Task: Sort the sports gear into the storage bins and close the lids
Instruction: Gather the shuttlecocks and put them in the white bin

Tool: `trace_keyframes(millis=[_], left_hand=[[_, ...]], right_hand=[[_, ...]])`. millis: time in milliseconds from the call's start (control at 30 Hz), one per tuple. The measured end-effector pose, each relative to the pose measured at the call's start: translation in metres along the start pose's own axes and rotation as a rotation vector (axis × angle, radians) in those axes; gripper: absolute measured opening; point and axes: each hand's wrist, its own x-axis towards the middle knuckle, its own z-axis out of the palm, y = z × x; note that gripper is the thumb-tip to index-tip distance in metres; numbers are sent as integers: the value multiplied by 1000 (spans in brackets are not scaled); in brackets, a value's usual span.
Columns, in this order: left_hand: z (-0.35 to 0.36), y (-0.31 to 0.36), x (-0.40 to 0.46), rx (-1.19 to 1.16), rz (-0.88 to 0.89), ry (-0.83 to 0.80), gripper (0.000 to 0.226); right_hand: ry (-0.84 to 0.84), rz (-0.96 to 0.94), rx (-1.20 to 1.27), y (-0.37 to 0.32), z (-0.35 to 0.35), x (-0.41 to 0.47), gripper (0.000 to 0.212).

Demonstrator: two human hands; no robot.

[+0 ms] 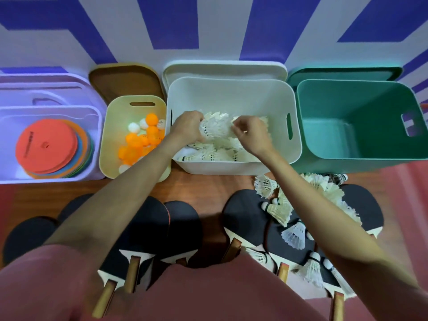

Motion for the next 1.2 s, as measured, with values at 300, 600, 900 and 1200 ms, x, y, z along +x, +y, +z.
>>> trace_keyframes(millis=[300, 600, 900, 1200], left_hand=[[22, -20, 14, 134, -41, -196, 50], [12, -19, -5, 62, -42, -118, 53], [15, -14, -86, -155, 121, 247, 40], [58, 2, -185, -347, 257, 468, 24]], right_hand=[[-232, 114, -140, 8, 22, 18, 16], [-178, 101, -128, 7, 11, -2, 21], [87, -167, -23, -16, -17, -97, 26], [181, -174, 41, -1, -9, -200, 23]])
